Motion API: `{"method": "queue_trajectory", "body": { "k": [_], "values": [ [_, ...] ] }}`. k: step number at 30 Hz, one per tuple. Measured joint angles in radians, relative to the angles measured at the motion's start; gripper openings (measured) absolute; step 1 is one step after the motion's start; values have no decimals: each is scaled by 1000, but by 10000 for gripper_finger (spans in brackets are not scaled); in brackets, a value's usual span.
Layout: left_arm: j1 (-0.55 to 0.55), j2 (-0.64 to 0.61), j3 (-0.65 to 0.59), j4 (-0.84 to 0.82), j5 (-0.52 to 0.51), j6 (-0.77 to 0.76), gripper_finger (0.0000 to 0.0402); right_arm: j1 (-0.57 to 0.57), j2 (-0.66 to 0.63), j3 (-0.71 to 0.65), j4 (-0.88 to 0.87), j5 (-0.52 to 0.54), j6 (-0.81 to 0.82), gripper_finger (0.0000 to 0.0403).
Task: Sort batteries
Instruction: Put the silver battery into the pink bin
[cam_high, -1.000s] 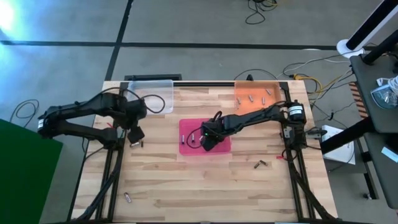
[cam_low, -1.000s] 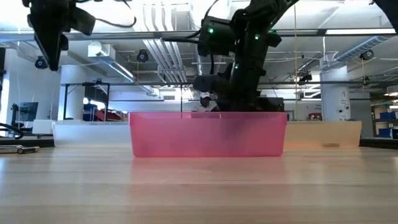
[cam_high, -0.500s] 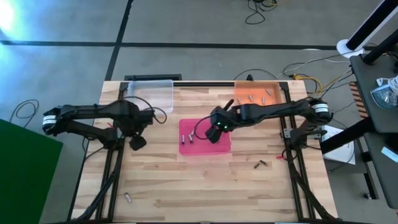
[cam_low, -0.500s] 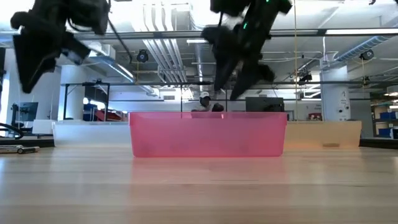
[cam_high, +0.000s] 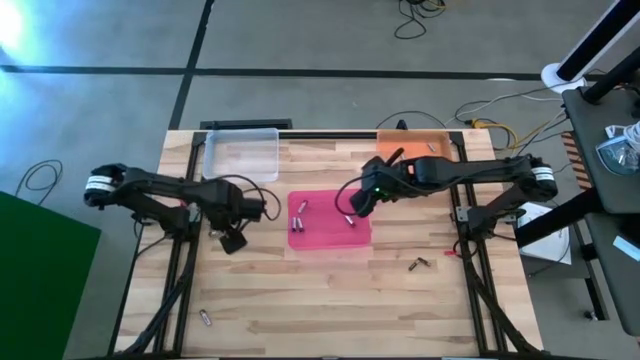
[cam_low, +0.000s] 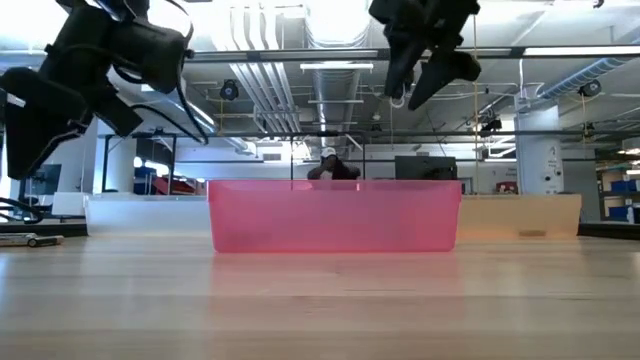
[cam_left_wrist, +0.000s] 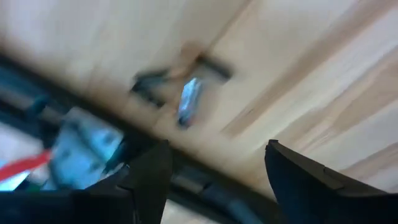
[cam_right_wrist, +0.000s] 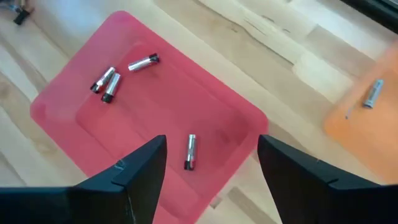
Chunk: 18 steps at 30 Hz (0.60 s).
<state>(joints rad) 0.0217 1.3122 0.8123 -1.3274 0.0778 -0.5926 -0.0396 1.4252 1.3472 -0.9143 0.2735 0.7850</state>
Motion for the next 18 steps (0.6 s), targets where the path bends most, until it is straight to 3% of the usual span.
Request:
{"method": "queue_trajectory", "body": {
  "k": [5,18],
  "values": [
    [-52,44,-24,133,23,-24,233,4,-23,-1,-30,0,43,243],
    [-69,100,-197,222,-34,17,233,4,-49,-1,-60,0,90,231]
  ]
}}
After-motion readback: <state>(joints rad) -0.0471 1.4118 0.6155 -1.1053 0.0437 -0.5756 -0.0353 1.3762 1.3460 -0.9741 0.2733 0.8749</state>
